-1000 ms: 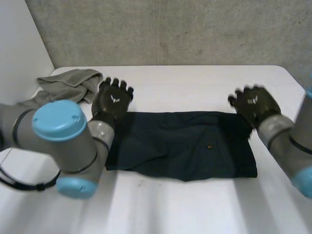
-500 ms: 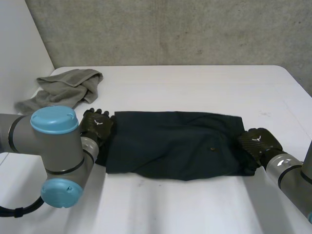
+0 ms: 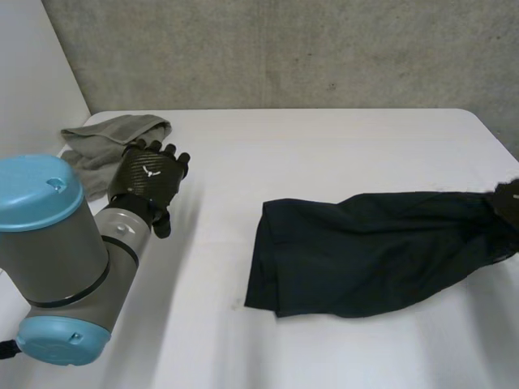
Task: Fold the laundry.
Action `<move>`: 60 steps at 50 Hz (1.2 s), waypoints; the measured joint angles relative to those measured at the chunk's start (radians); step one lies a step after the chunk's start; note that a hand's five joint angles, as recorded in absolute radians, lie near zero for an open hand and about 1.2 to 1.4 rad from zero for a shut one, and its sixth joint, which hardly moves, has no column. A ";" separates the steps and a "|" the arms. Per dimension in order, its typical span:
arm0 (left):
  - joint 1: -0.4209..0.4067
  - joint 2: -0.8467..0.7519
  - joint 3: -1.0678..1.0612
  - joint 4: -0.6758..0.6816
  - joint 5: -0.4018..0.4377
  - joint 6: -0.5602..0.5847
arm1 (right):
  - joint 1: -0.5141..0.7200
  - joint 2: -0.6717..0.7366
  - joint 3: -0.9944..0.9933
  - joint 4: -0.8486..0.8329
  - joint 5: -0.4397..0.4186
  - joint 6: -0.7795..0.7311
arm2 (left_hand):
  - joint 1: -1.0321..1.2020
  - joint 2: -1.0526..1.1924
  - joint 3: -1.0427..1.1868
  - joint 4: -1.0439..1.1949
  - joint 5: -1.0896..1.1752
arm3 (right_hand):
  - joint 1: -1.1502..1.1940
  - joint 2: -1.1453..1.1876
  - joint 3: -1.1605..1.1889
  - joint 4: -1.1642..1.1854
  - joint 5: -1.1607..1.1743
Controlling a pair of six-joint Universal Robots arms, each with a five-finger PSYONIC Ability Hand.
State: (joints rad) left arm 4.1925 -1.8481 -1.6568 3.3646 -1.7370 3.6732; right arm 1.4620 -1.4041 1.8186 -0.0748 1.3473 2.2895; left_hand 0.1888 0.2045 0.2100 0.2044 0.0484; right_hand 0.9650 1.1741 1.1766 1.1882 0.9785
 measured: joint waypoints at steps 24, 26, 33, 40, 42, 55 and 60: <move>-0.037 -0.025 0.145 0.009 -0.003 -0.087 | 0.815 0.231 -0.229 -0.030 -0.114 0.043 | 0.000 0.000 0.000 0.000 0.000 | -0.563 -0.627 -0.614 -0.629 -0.533; -0.049 -0.036 0.172 0.010 -0.002 -0.102 | 0.805 0.225 -0.241 -0.017 -0.100 0.080 | 0.000 0.000 0.000 0.000 0.000 | -0.651 -0.765 -0.750 -0.746 -0.649; -0.121 -0.100 0.280 0.007 0.000 -0.148 | 0.684 0.128 -0.272 0.025 -0.033 0.314 | 0.000 0.000 0.000 0.000 0.000 | -0.761 -0.955 -0.961 -0.954 -0.910; -0.213 -0.187 0.371 -0.006 0.039 -0.206 | 0.530 0.065 -0.294 0.123 -0.016 0.576 | 0.000 0.000 0.000 0.000 0.000 | -0.761 -0.955 -0.961 -0.954 -0.910; -0.245 -0.228 0.396 -0.021 0.067 -0.229 | 0.494 0.075 -0.301 0.159 -0.018 0.611 | 0.000 0.000 0.000 0.000 0.000 | -0.761 -0.955 -0.961 -0.954 -0.910; -0.285 -0.461 0.479 -0.200 0.092 -0.264 | 0.452 0.293 -0.317 0.201 -0.048 0.615 | 0.000 0.000 0.000 0.000 0.000 | -0.761 -0.955 -0.961 -0.954 -0.910; -0.274 -0.498 0.479 -0.254 0.043 -0.251 | 0.454 0.373 -0.319 0.174 -0.066 0.587 | 0.000 0.000 0.000 0.000 0.000 | -0.761 -0.955 -0.961 -0.954 -0.910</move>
State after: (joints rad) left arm 3.9186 -2.3465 -1.1775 3.1102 -1.6937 3.4225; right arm 1.9159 -1.0311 1.5001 0.0989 1.2808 2.8767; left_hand 0.1888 0.2045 0.2100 0.2044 0.0483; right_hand 0.2039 0.2193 0.2156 0.2345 0.0689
